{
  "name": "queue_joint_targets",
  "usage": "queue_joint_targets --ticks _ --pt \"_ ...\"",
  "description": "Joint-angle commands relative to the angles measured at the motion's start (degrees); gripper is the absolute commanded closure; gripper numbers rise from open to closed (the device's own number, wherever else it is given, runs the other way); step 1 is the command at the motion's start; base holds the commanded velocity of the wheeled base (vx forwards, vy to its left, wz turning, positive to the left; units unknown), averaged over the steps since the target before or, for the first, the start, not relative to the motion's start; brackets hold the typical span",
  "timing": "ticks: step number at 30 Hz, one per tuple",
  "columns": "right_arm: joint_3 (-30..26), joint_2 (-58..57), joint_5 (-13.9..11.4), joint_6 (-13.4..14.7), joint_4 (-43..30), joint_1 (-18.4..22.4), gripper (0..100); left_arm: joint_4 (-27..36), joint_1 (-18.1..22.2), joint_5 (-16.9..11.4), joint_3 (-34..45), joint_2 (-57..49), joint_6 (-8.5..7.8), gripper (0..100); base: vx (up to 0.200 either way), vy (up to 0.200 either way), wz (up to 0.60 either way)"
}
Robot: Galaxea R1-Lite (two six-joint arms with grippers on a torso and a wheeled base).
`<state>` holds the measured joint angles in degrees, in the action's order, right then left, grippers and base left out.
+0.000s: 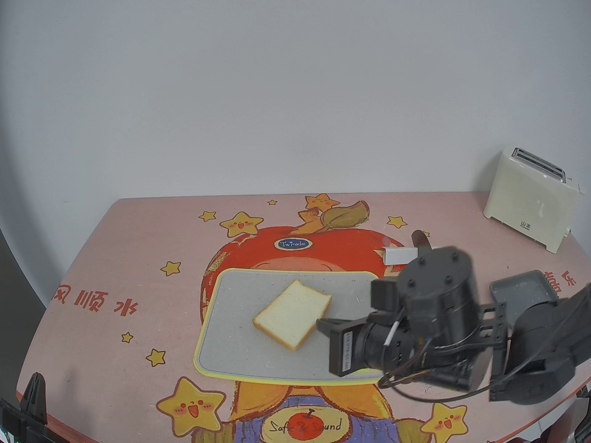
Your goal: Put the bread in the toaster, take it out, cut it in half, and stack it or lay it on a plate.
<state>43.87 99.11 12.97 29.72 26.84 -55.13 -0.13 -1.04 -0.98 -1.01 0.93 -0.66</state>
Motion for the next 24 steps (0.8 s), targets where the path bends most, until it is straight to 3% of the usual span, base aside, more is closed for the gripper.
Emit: queue_joint_targets --ticks 1,6,12,13,17,24 --pt "-1.2 -11.3 0.0 -2.7 -0.5 4.1 100 0.0 0.0 0.0 1.0 0.0 0.04 100 0.000 0.000 0.00" --pt "-4.9 -15.7 -0.1 -5.3 -0.4 8.0 100 0.0 0.0 0.0 1.0 0.0 0.04 100 0.000 0.000 0.00" --pt "-4.4 -21.1 0.0 -6.2 -0.6 10.6 100 0.0 0.0 0.0 1.0 0.0 -0.04 100 0.000 0.000 0.00" --pt "-4.4 -21.9 0.0 -7.3 -0.8 11.6 0 0.0 0.0 0.0 1.0 0.0 -0.04 100 0.000 0.000 0.00" --pt "-4.7 -22.8 0.5 -14.5 -3.5 15.7 0 0.0 0.0 0.0 1.0 0.0 0.04 100 0.000 0.000 0.00" --pt "-1.7 -22.3 1.9 -15.6 -10.7 17.3 0 0.0 0.0 0.0 1.0 0.0 0.04 100 -0.057 0.000 0.00"
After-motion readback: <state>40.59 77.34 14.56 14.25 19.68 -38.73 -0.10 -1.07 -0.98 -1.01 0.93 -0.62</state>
